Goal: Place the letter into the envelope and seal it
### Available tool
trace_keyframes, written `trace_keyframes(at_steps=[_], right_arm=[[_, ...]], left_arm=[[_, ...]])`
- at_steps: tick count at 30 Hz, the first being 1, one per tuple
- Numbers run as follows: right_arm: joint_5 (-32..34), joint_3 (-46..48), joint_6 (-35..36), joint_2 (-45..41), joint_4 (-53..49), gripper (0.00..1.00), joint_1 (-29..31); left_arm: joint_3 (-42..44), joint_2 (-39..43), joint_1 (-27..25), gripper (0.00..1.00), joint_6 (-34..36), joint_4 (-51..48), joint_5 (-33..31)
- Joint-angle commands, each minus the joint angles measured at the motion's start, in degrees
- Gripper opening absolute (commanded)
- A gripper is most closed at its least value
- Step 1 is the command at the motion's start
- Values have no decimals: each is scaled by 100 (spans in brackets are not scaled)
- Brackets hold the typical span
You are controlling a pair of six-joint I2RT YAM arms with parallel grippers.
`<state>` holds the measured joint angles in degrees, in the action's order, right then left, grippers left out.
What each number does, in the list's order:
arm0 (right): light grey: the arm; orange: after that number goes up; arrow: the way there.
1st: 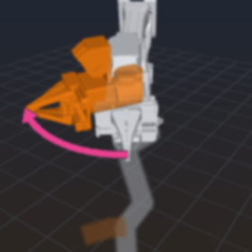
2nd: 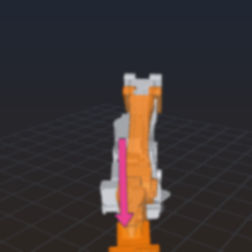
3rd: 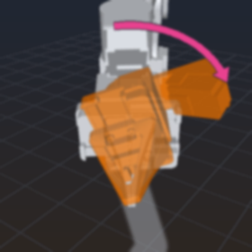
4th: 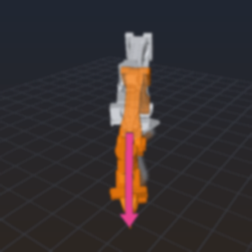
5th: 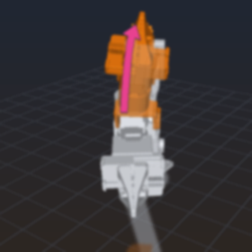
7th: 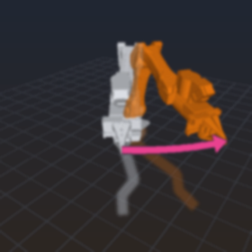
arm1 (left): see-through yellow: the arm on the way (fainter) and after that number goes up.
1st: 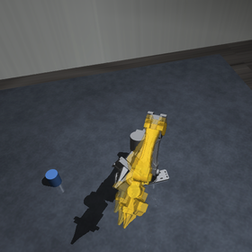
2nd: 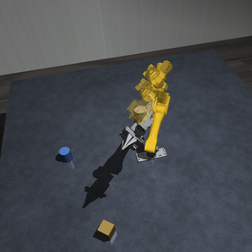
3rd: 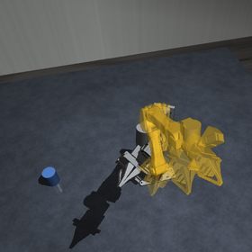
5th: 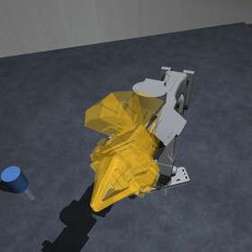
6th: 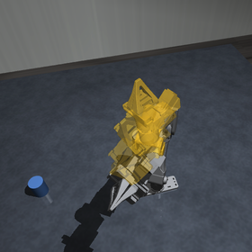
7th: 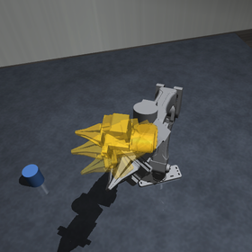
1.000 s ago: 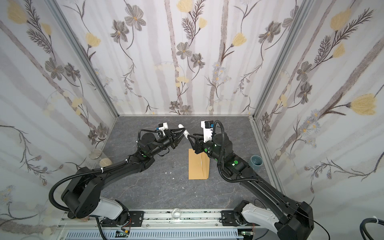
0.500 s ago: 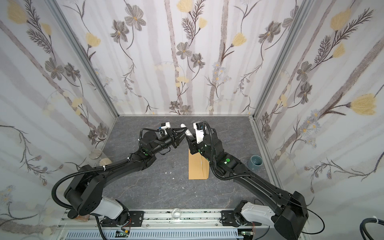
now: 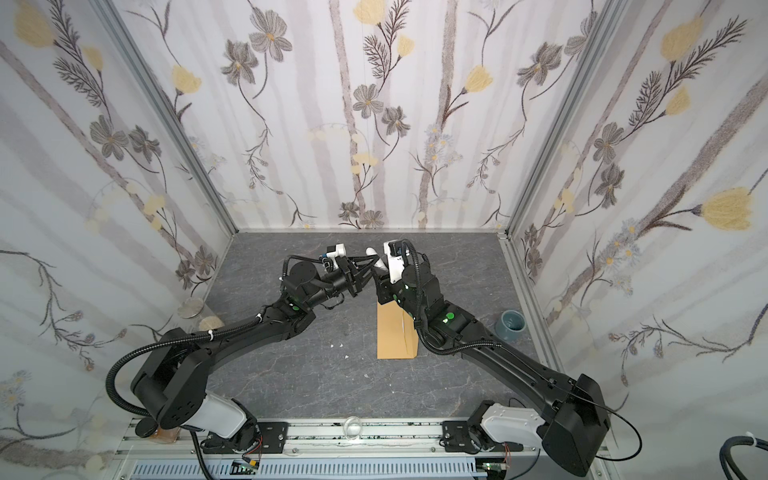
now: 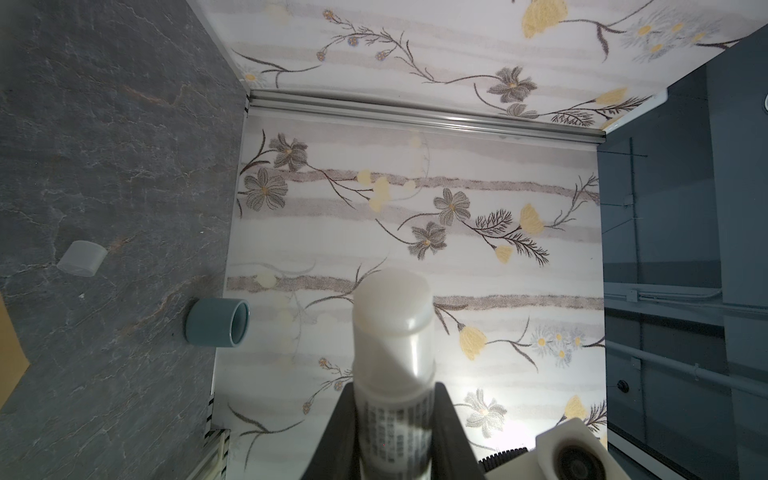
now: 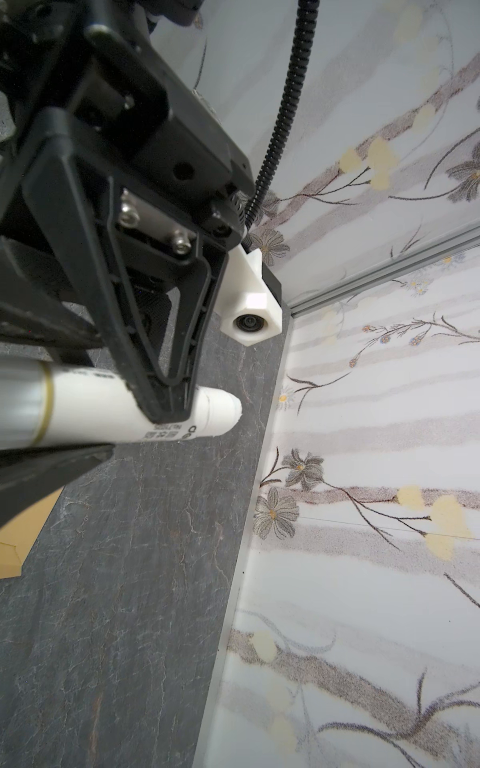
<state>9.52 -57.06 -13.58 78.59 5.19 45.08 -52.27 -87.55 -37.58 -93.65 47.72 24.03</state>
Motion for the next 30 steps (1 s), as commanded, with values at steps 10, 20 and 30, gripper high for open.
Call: trace_keyframes(at_steps=[10, 20, 30], right_arm=[[226, -164, 62, 101, 263, 27, 10], [190, -194, 65, 130, 239, 16, 18], [67, -253, -103, 126, 40, 0, 18]], left_arm=[[12, 55, -20, 0, -119, 193, 67], [17, 62, -33, 0, -119, 193, 68], [-15, 22, -21, 4, 132, 185, 53]])
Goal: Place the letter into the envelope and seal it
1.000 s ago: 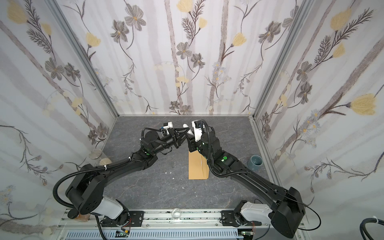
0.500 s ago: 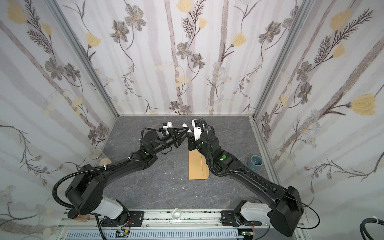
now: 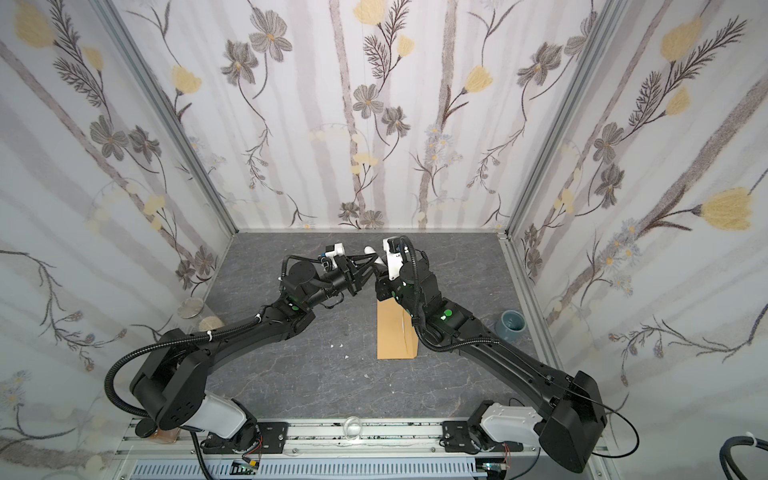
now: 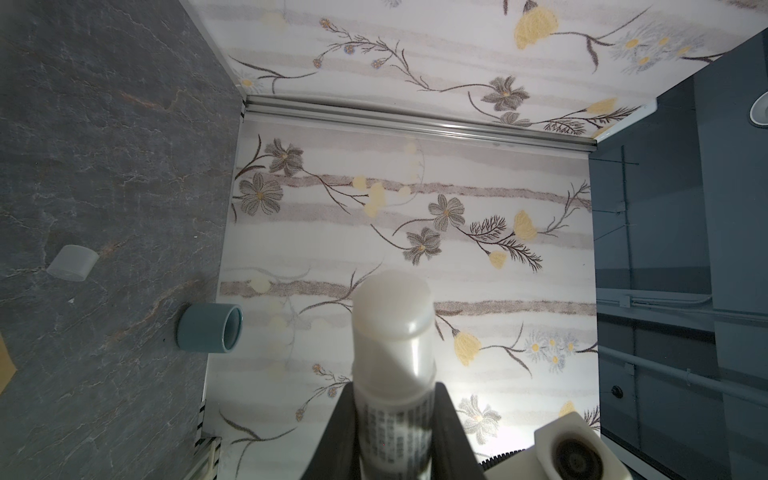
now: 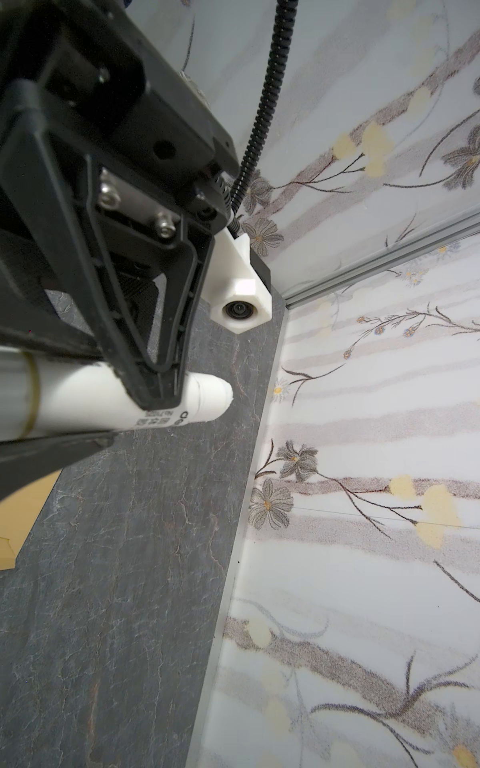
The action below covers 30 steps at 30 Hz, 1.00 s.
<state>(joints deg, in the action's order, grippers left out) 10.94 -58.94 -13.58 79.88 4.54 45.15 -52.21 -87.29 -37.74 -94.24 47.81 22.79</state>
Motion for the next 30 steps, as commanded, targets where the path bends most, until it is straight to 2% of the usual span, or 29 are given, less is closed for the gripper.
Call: trace_keyframes(at_steps=[1, 4, 10, 17, 21, 25, 30], right_arm=[[-81, -57, -153, -20, 67, 0, 12], [-29, -82, -309, -98, -129, 0, -5], [110, -162, -730, -308, -755, 0, -177], [109, -196, -1088, -643, -1495, 0, -511], [20, -99, -1143, -718, -2025, 0, -618], [-139, 93, -1306, -712, -2567, 0, -621], [-400, 585, -1594, -686, -2973, 0, -606]], left_arm=[[-18, -9, 4, 8, 256, 171, 182], [-51, 54, 48, 25, 614, -15, 134], [-507, 472, 87, 35, 2193, -1778, -415], [-957, 869, 97, 37, 3854, -3633, -1407], [-734, 1010, 108, 37, 4560, -3974, -1718], [-401, 866, 84, 37, 4984, -3964, -1623], [-213, 315, 22, 35, 5488, -3921, -1432]])
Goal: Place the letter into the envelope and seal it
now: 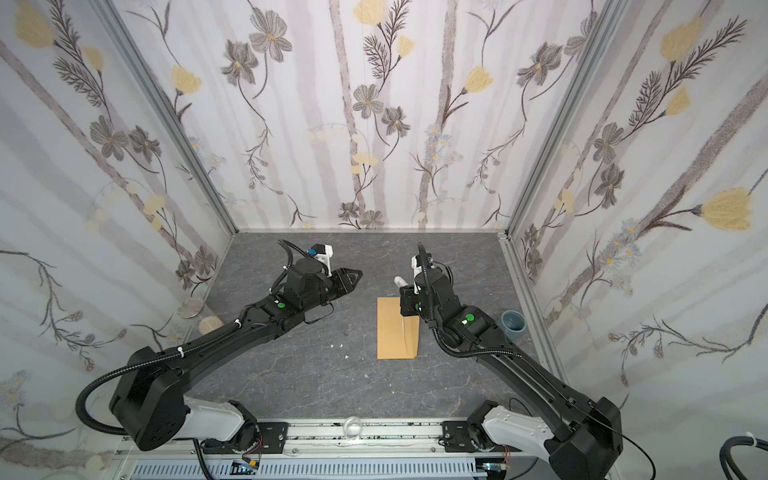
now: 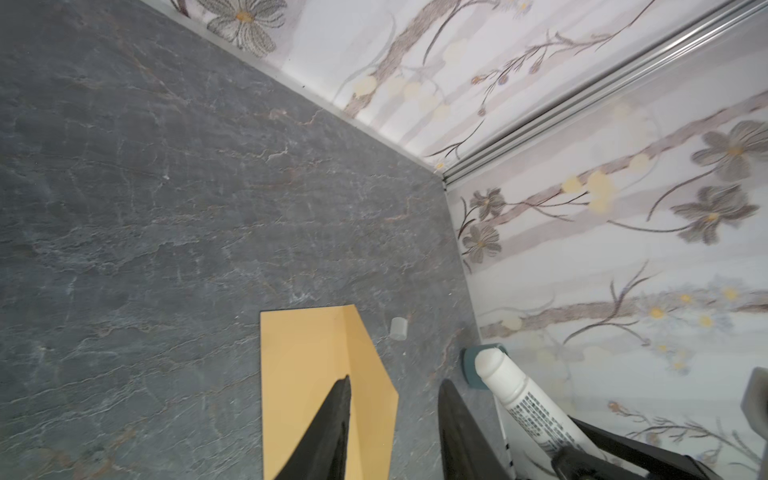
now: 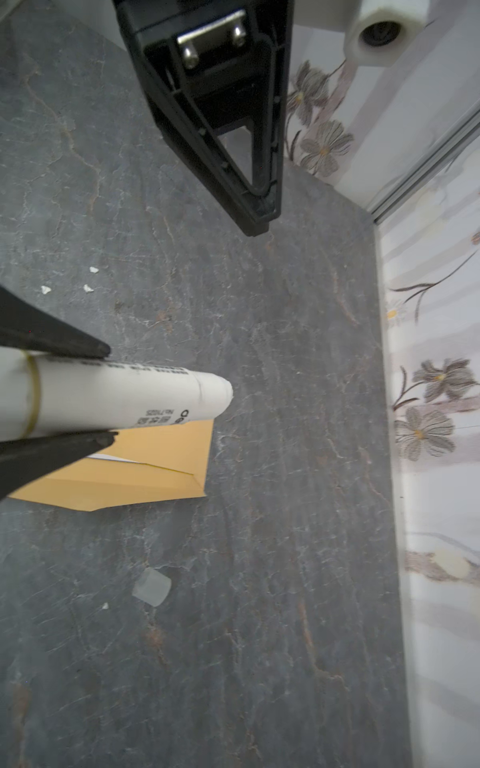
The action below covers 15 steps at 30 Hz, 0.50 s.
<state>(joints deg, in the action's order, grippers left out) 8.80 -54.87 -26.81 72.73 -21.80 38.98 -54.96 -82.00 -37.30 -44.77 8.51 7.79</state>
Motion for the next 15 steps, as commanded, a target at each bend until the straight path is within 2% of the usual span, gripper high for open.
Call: trace_keyframes(at_steps=[1, 7, 15], right_arm=[[-251, 276, -300, 39, -351, 0, 26], [-230, 711, -664, 195, -494, 0, 278], [-154, 928, -934, 593, -448, 0, 399]], left_arm=[[86, -332, -23, 35, 586, 46, 113], [372, -1026, -36, 35, 620, 1233, 909], [-207, -2196, -114, 34, 654, 1822, 1426]])
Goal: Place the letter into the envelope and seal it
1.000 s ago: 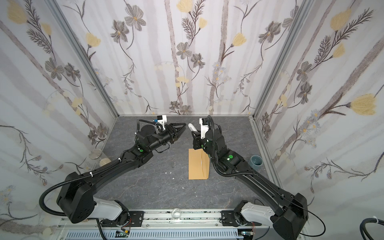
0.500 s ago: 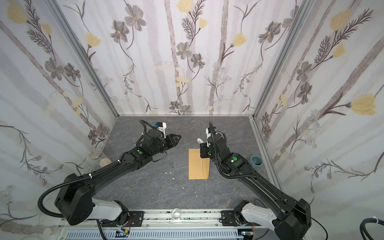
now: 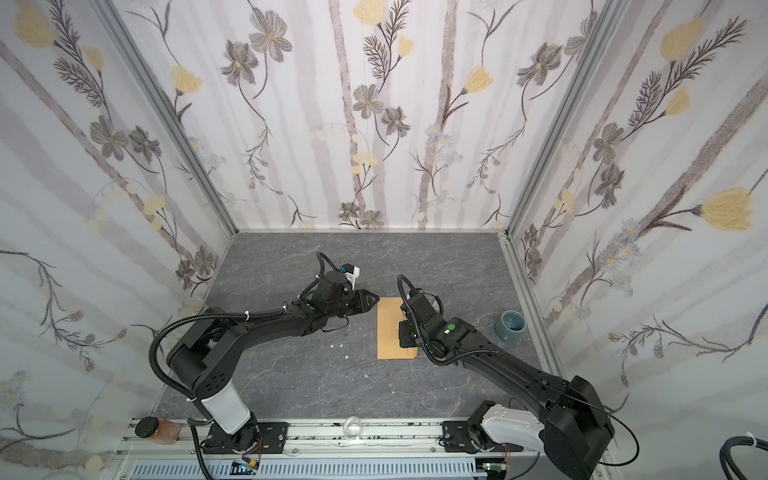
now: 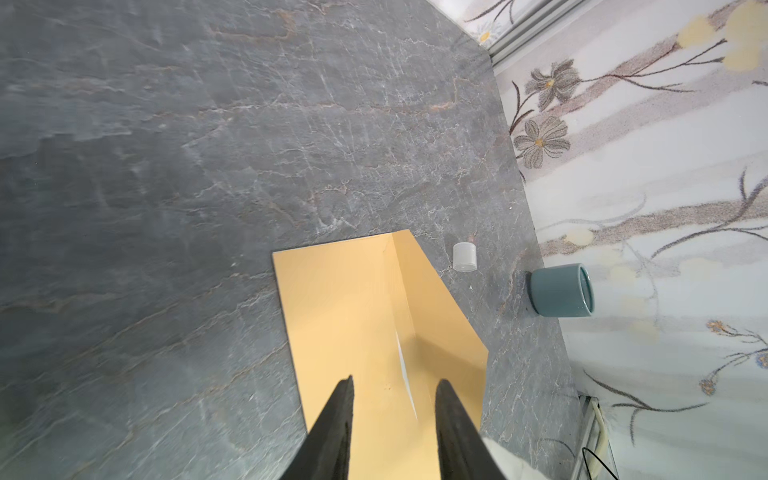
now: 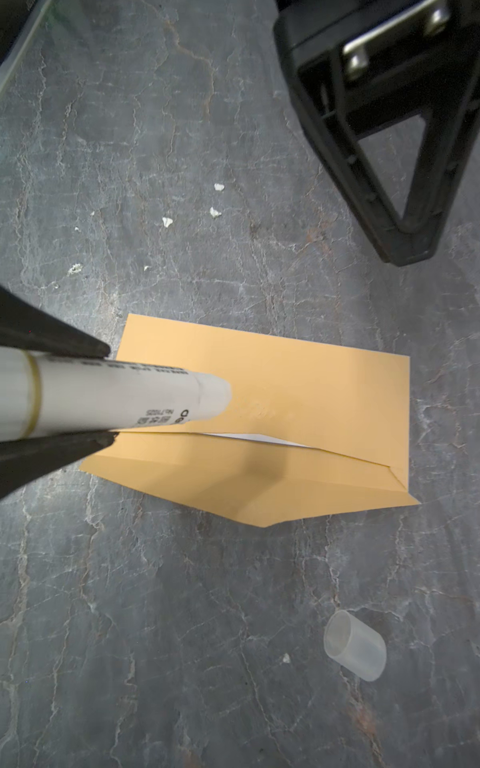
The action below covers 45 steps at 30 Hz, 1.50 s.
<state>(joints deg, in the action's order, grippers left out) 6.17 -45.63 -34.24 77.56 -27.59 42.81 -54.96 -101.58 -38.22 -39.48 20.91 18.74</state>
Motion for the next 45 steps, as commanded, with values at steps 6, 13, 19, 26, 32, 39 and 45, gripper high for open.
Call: trace_keyframes(at_steps=[6, 13, 19, 26, 32, 39, 45], right_arm=[[146, -84, -264, 424, 204, 0, 17], [163, -289, -283, 664, 228, 0, 13], [114, -366, -281, 677, 241, 0, -18], [49, -316, -285, 726, 215, 0, -36], [48, -345, -268, 777, 255, 0, -51], [133, -310, -229, 883, 267, 0, -62], [155, -428, -136, 1129, 312, 0, -88]], left_arm=[[-762, -1036, -70, 33, 103, 686, 547], [-1032, -1524, -91, 33, 201, 704, 569], [-1060, -1784, -91, 34, 212, 696, 403], [-778, -1754, -92, 31, 111, 572, 38], [-596, -1579, -93, 29, 10, 120, -321], [-340, -1193, -102, 28, -191, -95, -462], [-484, -998, -122, 26, -294, -100, -146]])
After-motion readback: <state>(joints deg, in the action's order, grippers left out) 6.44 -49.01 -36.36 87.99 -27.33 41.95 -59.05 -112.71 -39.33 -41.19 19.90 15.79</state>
